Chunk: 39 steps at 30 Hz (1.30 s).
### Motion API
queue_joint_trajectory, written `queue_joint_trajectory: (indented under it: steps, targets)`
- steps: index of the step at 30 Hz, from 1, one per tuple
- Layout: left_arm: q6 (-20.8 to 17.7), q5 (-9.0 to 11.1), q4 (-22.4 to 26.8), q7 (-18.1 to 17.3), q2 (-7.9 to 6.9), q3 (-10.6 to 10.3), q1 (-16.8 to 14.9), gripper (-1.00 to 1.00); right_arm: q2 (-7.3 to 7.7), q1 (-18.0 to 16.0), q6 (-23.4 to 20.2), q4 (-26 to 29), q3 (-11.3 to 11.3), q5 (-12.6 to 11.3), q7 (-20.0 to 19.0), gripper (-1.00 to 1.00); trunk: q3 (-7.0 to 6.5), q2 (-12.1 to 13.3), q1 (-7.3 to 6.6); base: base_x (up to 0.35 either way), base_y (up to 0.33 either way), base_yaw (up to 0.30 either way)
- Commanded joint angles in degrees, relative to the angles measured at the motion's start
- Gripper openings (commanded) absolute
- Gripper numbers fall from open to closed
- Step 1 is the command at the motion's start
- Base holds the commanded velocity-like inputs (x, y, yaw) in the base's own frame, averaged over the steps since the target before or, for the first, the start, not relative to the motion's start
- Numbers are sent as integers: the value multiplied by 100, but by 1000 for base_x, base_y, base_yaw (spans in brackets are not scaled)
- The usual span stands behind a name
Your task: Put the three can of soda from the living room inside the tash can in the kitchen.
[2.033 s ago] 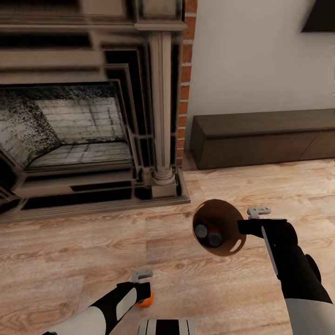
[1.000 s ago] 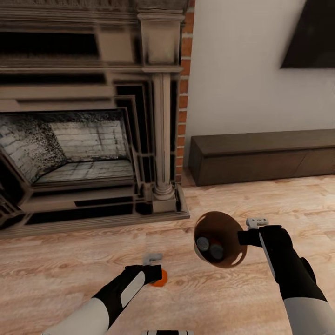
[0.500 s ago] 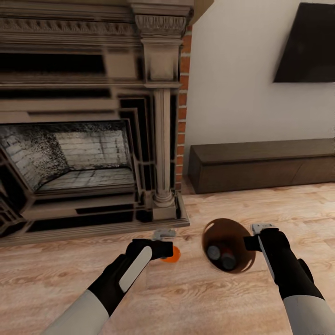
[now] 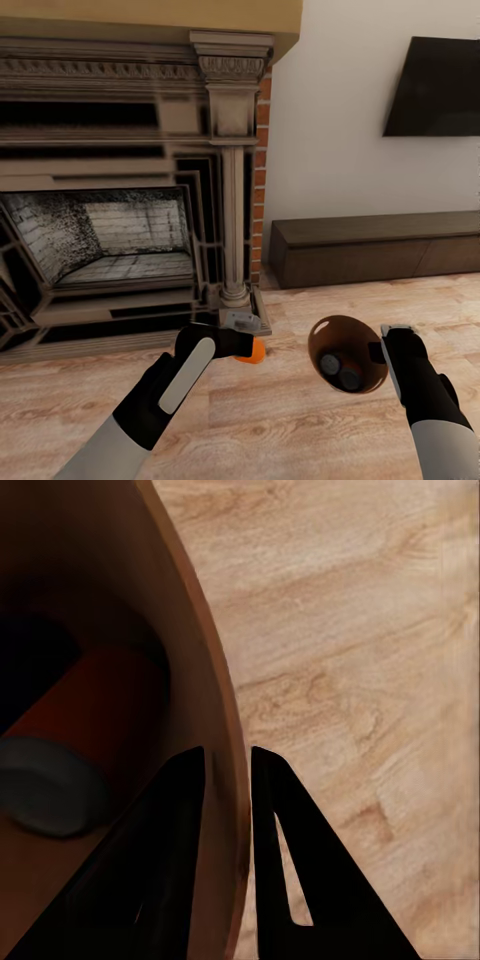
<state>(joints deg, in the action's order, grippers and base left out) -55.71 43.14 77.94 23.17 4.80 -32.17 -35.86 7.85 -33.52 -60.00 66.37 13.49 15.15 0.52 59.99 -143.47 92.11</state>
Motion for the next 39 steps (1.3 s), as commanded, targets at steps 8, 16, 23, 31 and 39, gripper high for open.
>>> queue_joint_trajectory:
  steps: [8,16,23,31,39]
  targets:
    - [-429,39,631,105,-12,0,5,-100,-36,-96,208,-630,-22,-172,191,-100,-179,11,-21,0,0,0]
    - [-429,64,940,111,-13,-14,120,-100,-236,-262,557,-1294,-102,-184,815,-100,-356,22,-42,0,0,0]
    - [-429,70,1023,109,-14,-24,199,-100,-303,-339,842,-1648,-169,-172,1080,-100,-486,264,-176,0,0,0]
    - [-429,72,1141,108,-14,-32,300,-100,-383,-366,966,-1863,-205,-171,1339,-100,-629,584,-352,0,0,0]
    - [-429,72,1185,108,-14,-30,307,-100,-389,-374,1086,-1971,-290,-171,1360,-100,-773,905,-527,0,0,0]
